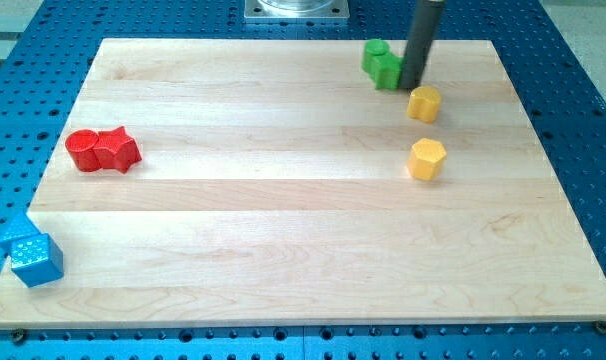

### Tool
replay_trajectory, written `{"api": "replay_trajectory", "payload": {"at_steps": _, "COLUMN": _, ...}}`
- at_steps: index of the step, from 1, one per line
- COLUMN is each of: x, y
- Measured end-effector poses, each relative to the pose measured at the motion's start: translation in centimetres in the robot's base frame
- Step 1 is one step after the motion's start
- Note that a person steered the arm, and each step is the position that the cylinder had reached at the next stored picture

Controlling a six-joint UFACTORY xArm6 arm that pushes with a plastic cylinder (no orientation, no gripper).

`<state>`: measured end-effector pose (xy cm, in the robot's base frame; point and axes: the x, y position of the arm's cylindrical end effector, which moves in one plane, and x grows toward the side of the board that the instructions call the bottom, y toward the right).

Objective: Place the green circle diagonal to the red star

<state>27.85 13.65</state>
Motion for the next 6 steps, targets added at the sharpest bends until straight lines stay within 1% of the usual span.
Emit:
{"api": "replay_trajectory", "payload": {"at_steps": 1, "x": -1.2, "y": -1.6}}
{"api": "replay_trajectory", "payload": {"at_steps": 2, "x": -3.9, "y": 3.9}}
{"api": "replay_trajectory", "payload": {"at_steps": 3, "x": -8.7, "y": 1.7}}
{"api": "replay_trajectory", "payload": {"at_steps": 4, "x": -8.6, "y": -0.2}}
{"api": "replay_trajectory", "payload": {"at_steps": 6, "x": -6.7, "y": -10.7}}
